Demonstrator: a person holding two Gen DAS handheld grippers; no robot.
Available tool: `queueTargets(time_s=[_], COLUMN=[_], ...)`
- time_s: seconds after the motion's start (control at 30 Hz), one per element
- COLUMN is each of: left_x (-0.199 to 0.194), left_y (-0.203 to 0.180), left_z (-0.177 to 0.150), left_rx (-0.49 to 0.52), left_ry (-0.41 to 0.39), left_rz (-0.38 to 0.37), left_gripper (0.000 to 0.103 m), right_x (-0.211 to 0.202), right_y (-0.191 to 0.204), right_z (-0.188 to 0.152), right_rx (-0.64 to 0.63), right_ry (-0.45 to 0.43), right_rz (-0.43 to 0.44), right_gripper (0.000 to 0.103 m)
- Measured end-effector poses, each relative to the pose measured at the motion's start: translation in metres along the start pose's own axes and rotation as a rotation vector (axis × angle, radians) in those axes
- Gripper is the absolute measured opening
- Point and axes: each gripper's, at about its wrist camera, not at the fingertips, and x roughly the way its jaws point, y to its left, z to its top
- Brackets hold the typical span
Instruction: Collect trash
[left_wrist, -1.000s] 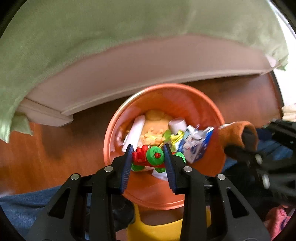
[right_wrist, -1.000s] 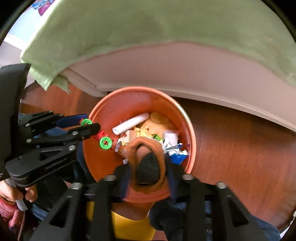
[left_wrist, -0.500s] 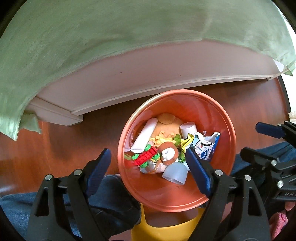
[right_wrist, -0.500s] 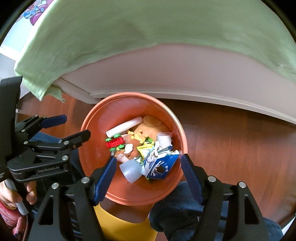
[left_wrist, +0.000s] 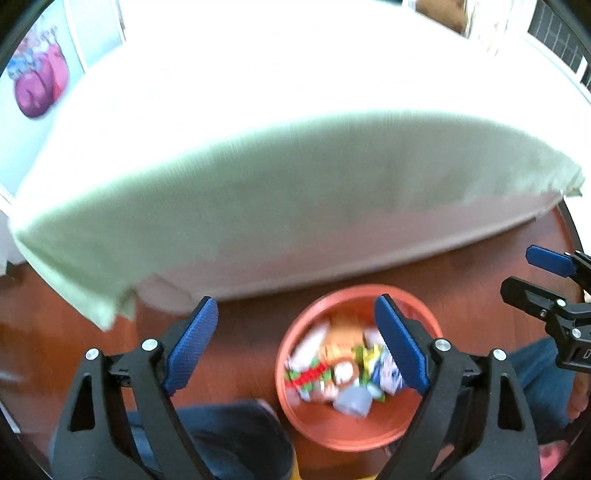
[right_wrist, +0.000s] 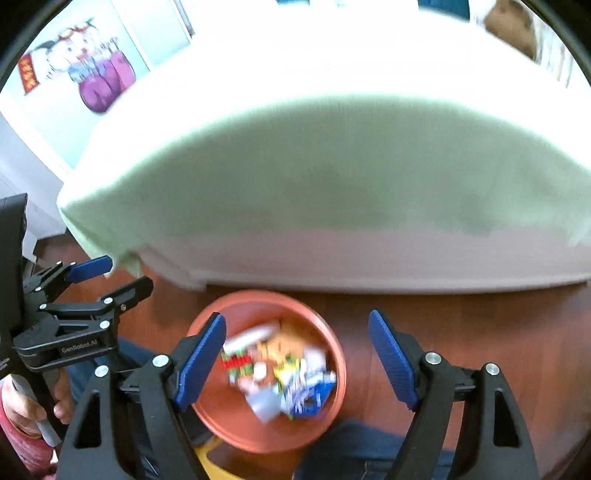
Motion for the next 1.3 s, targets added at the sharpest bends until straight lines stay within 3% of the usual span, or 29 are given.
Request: queueTargets(time_s=[0.13, 0.3, 0.5, 0.9, 1.3], left_x=[-0.052, -0.105, -0.144, -0.168, -0.176], left_y=[0.003, 0.008, 0.013, 0.004, 0.008], left_z=[0.030, 0.056, 0.071, 0.073, 0.076], left_rx=[-0.015, -0.046, -0.095, -0.087, -0.096], left_ry=[-0.183, -0.351, -0.484, -0.559, -0.586], left_rz=[0.051, 0.088, 0.123, 0.150, 0.154], left_gripper=[0.090, 0.092, 0.092, 0.092, 0.092], right_x=[-0.048, -0.099, -0.136, -0.161, -0.163], right_y=[0.008, 0.016, 0.022, 0.023, 0.027], right_z=[0.029, 0.049, 0.059, 0.064, 0.065], right_rx=[-0.014, -0.037, -0.054, -0.041, -0.050], right_ry=[-0.182, -0.365, -0.493, -0.580, -0.586], right_rz=[-0.039, -0.059, -0.061, -0.051, -0.059], right_gripper=[0.085, 0.093, 0.095, 0.096, 0.096])
